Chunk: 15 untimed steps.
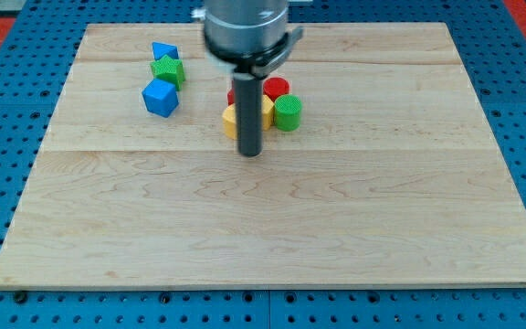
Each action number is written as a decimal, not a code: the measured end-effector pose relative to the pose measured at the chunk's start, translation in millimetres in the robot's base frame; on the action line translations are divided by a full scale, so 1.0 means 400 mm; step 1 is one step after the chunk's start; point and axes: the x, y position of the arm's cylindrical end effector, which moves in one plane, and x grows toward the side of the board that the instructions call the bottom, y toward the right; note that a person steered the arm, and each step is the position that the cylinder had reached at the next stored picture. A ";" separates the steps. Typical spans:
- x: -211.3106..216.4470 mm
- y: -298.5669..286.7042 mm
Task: Move the blue cube into the group of blocks
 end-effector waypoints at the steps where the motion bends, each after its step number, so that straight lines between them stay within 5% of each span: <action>1: 0.006 -0.186; 2: -0.017 -0.284; 4: -0.261 -0.500; 5: -0.246 -0.319; 8: -0.256 -0.202; 10: -0.026 -0.149; 11: -0.043 -0.223; 15: -0.172 -0.126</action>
